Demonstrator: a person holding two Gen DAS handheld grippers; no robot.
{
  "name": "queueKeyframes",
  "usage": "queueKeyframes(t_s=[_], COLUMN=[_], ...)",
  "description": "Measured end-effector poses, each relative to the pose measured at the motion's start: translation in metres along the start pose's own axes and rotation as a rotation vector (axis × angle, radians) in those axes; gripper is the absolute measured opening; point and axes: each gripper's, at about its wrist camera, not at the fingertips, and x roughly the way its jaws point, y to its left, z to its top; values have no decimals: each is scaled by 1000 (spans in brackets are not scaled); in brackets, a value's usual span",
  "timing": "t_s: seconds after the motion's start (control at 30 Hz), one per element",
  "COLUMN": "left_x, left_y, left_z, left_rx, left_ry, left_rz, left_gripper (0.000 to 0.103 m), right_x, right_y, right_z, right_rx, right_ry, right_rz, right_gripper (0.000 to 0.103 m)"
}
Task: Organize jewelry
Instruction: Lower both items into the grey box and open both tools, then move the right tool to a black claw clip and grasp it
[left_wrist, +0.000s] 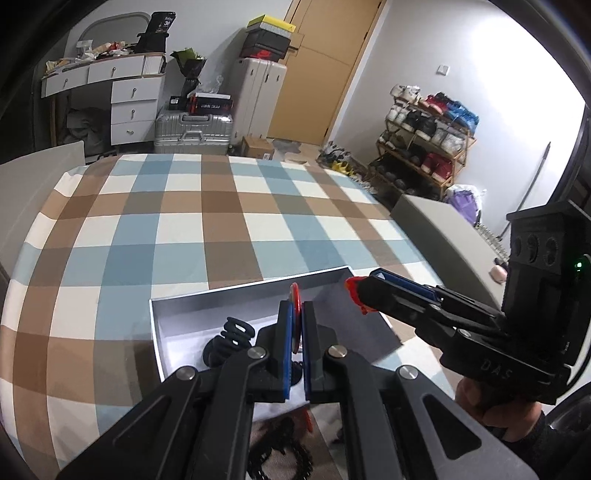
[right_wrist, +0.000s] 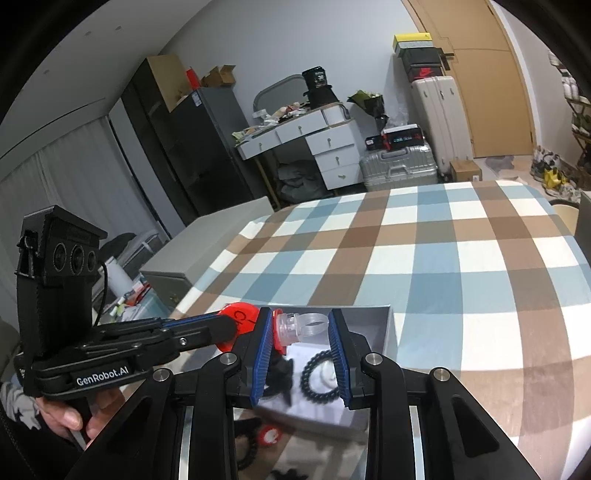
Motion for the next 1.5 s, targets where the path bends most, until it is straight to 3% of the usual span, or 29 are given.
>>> queueKeyframes(t_s=[0.17,0.5,0.57,0.6,0.7,1.0,1.13,1.37,1.5], left_x=[11,18,20,20,10,-19,-30,-51,-63], left_y=[0,4,6,7,5,-5,-10,-16,-14], left_z=[-1,-3,-3,-4,-6,-5,-5,-10,-17], left_rx=[-15,-32,-49,-55,-53,-28,-12,3,-18], left_ry=[48,119,141,155,134,63,30,-29,-65], left_rz=[-25,-3,21,45,61,102,120,149,176], left_gripper=[0,0,9,22,40,44,53,59,79], right_x=[12,27,27,25,17,-14,-30,-63,-76], right_y=[-6,-9,-10,-11,-9,5,13,33,41], right_z=[-3,-12,-12,-12,-13,-16,-17,-20,-27], right_rx=[-11,-16,-7,2,11,-28,-42,-93,-109], right_ry=[19,54,59,58,43,-4,-23,-90,-108], right_rz=[-24,-24,-20,-13,-9,-36,-50,-54,-74], right_gripper=[29,31,36,39,48,62,62,77,84])
